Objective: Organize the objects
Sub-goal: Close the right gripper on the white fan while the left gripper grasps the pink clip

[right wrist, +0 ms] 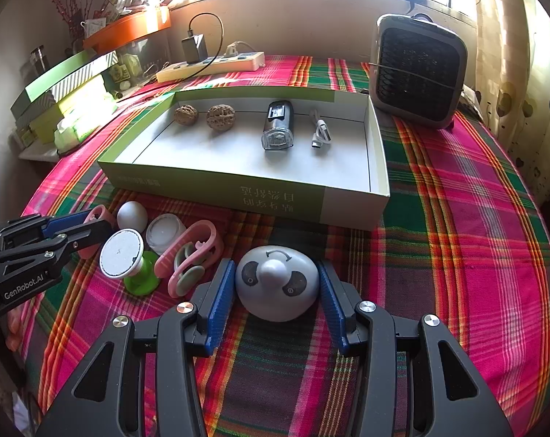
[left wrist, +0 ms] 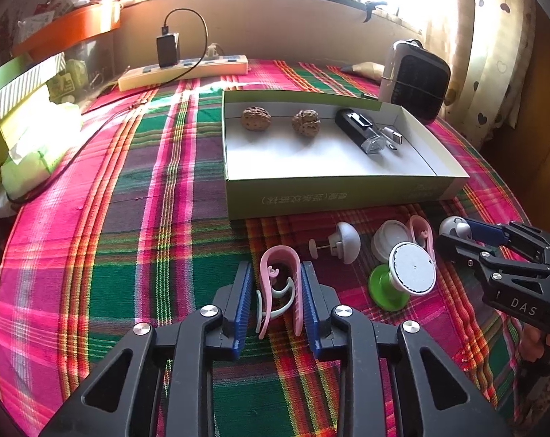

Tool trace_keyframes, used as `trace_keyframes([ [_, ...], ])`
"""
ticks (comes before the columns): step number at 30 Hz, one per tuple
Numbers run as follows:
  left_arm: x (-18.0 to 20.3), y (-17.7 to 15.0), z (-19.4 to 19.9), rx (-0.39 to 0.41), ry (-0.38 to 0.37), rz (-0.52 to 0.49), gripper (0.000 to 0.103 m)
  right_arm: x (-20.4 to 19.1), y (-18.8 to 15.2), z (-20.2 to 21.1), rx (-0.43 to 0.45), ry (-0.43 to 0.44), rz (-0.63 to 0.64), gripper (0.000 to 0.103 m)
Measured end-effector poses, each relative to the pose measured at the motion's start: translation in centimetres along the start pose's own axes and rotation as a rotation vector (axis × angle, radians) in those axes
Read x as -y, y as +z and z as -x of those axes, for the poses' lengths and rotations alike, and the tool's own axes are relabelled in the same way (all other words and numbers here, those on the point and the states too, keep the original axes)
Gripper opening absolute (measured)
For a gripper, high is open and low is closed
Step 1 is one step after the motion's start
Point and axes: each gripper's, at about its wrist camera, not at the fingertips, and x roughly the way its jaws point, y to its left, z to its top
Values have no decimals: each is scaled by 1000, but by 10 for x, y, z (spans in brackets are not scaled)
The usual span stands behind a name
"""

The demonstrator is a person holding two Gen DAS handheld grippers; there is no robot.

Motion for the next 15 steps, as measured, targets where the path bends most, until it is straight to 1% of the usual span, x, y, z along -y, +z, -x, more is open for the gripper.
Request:
trace_keyframes([
  [2,1,0,0,1,8,-1,21,0,0,0,0,0,0,47],
  [15,2,-1,0,3,15,-4,21,0,0,0,0,-2,0,47],
])
